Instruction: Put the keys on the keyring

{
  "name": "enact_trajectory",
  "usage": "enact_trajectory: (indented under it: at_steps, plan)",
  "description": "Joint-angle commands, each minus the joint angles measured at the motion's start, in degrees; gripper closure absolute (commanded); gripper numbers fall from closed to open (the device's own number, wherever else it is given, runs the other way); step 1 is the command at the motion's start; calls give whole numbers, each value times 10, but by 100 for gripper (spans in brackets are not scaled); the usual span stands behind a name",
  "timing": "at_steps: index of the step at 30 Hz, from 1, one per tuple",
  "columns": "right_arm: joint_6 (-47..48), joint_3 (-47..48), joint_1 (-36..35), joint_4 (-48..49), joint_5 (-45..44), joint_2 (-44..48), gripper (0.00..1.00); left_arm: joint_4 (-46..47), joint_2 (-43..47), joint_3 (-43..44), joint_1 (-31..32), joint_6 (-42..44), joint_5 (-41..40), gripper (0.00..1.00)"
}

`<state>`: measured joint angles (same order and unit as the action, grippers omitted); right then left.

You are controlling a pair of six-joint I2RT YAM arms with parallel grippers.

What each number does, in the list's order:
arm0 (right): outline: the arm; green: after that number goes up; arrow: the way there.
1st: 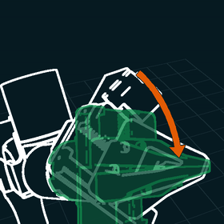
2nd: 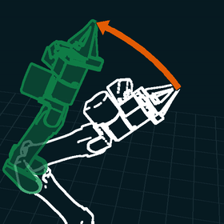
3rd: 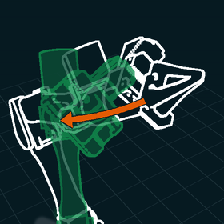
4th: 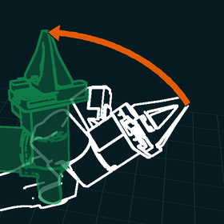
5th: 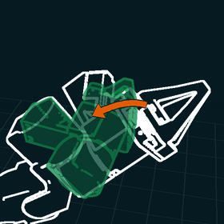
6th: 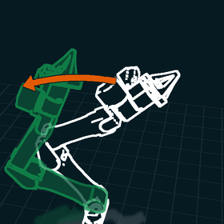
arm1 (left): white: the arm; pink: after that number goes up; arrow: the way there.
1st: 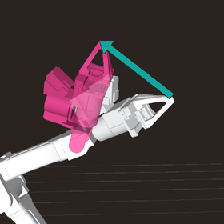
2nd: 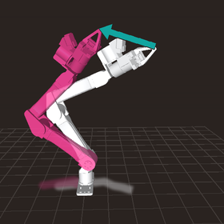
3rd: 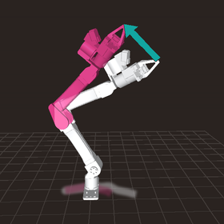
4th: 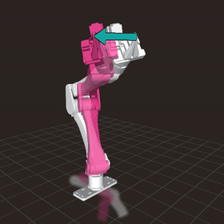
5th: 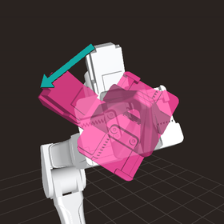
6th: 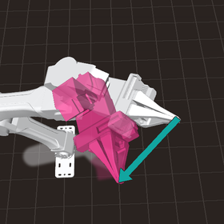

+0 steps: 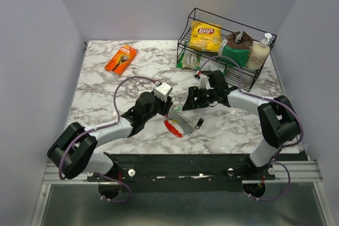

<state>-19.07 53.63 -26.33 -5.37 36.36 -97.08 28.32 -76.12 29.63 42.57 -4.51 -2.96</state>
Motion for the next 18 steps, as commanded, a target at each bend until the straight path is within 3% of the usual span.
enact_trajectory:
  at_steps: [1,12,18]
  plan:
    - [73,-5,-6,-43,-74,33,19,-64,-20,32,-81,-96,154,47]
    - [88,-11,-5,-36,-20,19,19,-18,-46,34,-96,-109,307,43]
    - [83,-14,-5,-30,-5,21,19,-9,-119,68,-103,-132,401,50]
